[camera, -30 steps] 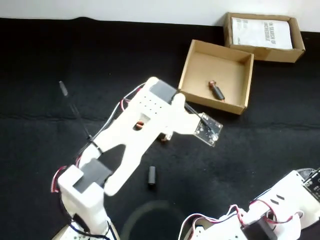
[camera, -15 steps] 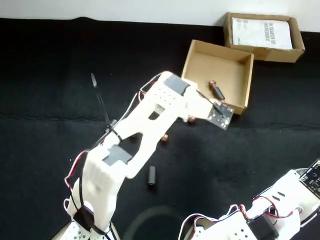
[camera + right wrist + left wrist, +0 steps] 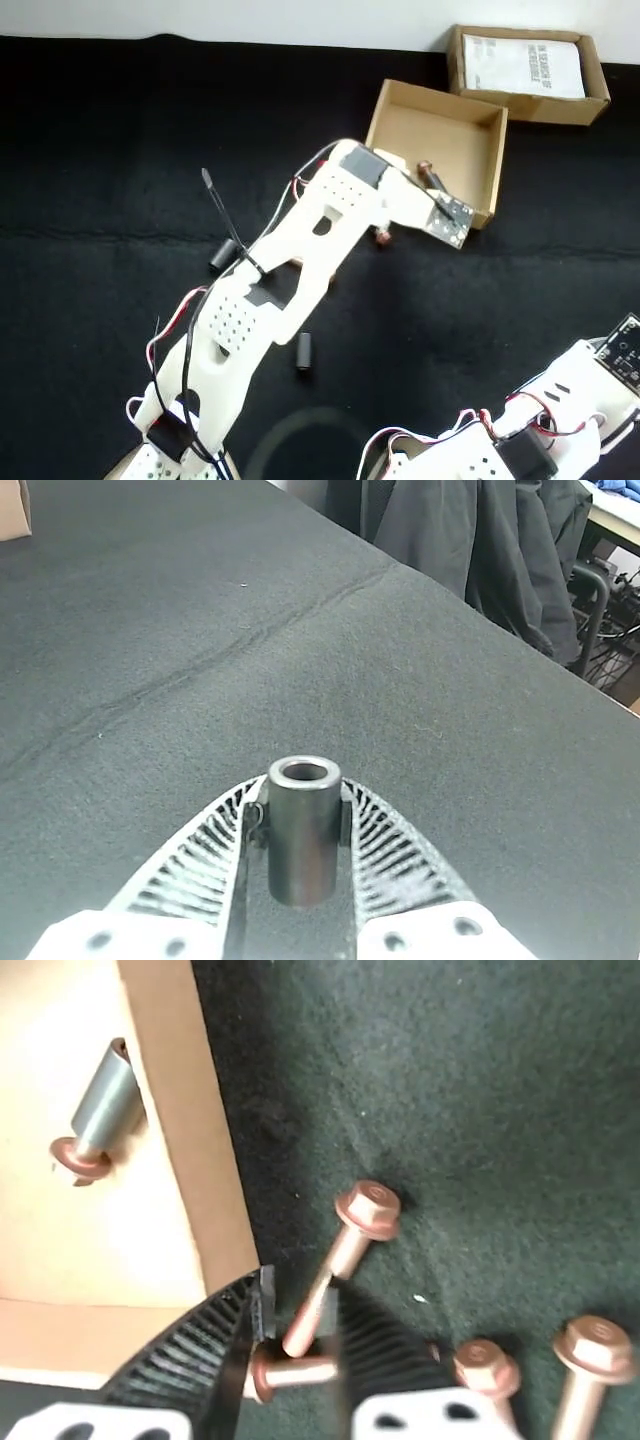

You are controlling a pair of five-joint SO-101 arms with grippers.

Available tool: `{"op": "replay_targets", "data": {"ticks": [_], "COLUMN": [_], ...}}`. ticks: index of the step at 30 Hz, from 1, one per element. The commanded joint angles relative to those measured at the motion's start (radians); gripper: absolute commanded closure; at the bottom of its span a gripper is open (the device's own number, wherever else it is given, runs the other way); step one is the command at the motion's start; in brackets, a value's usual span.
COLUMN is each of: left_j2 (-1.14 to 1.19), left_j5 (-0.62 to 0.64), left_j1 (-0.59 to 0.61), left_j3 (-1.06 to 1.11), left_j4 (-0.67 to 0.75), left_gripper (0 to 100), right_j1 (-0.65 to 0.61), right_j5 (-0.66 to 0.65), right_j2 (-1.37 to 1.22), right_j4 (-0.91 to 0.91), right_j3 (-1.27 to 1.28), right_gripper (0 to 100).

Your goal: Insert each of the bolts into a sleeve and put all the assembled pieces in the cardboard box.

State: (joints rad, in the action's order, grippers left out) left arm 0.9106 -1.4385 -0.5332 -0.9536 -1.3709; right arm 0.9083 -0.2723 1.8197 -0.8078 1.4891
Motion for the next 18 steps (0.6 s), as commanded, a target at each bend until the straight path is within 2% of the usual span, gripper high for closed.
{"op": "replay_targets", "data": {"ticks": [1, 10, 18], "left_j2": [0.004, 0.064, 0.124], "left_j5": [-0.095, -0.103, -0.098], "left_j1": [0.021, 0.051, 0.028], "left_j3": [-0.074, -0.082, -0.082], "left_j4": [-0.025, -0.015, 0.080], "left_gripper": [75, 80, 80], "right_j1": [0.021, 0.027, 0.045], "right_j5": [-0.015, -0.017, -0.018], "right_j2": [0.010, 0.010, 0.010], "right_j4": [0.022, 0.019, 0.022], "right_j3": [-0.002, -0.001, 0.038], "right_gripper": [98.6, 98.6, 98.6]}}
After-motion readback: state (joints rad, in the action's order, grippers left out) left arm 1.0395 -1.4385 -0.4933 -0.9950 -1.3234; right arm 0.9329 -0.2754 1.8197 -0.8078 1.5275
